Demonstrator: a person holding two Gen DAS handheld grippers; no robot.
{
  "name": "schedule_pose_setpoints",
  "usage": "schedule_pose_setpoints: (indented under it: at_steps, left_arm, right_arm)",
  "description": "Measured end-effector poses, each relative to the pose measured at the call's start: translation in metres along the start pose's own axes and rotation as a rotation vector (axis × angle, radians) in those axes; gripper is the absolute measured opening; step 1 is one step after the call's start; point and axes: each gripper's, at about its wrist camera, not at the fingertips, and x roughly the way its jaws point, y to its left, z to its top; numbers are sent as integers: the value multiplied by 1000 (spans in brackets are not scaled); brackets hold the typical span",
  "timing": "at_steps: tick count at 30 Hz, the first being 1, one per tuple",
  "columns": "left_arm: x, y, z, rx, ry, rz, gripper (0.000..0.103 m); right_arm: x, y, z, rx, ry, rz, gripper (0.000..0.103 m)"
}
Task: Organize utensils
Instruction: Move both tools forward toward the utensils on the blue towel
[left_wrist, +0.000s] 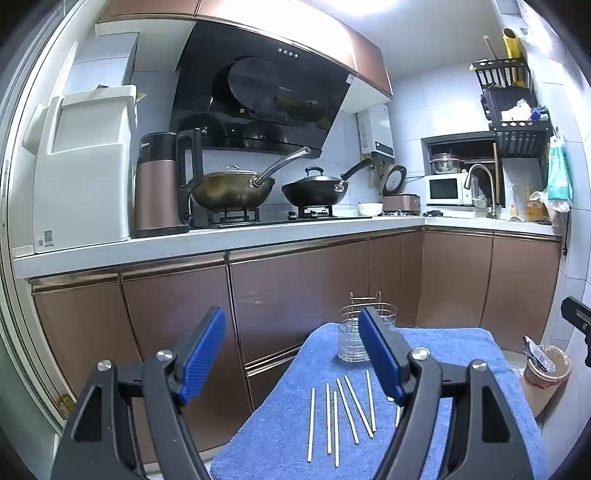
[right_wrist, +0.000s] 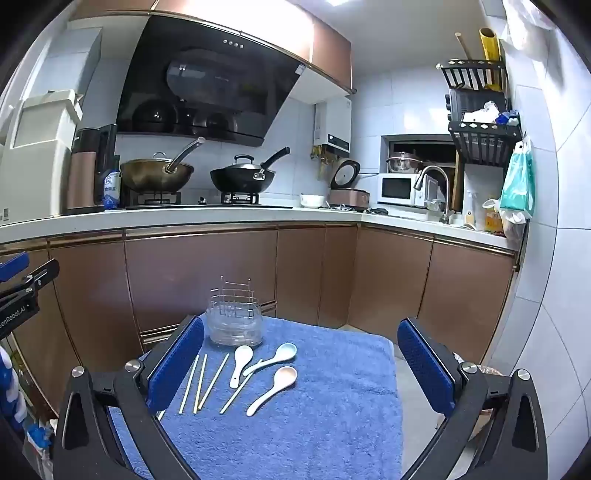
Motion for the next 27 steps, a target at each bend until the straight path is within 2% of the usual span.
schedule_pose_setpoints:
  at_steps: [27]
  left_arm:
    - [8,7,-4,0,31,7,73]
  right_arm:
    - [1,-6,-1,16,-12,0,103]
